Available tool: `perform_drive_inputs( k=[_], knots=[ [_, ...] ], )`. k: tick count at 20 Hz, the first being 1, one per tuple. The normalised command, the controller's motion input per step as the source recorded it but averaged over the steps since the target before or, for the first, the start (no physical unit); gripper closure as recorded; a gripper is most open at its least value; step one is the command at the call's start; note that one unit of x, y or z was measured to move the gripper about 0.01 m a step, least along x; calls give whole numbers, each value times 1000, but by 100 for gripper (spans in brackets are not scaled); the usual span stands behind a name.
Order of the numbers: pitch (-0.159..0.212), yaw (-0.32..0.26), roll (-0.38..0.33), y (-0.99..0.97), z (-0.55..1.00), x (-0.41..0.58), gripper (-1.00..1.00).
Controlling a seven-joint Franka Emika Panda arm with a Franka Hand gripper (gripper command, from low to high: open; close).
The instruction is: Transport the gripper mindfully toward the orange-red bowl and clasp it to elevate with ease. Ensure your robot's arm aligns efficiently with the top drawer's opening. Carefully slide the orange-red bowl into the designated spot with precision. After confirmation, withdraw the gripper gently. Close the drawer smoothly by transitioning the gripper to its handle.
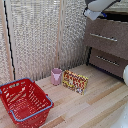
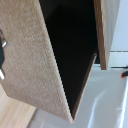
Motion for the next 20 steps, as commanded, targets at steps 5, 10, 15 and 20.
perform_drive_inputs(
  k=[5,10,15,20],
  knots=[
    [141,99,-333,301,-408,95,-100],
    [105,124,-315,222,-503,254,-100],
    [81,167,-258,-22,-486,211,-100],
    [91,146,-192,-219,-363,171,-100]
  ],
)
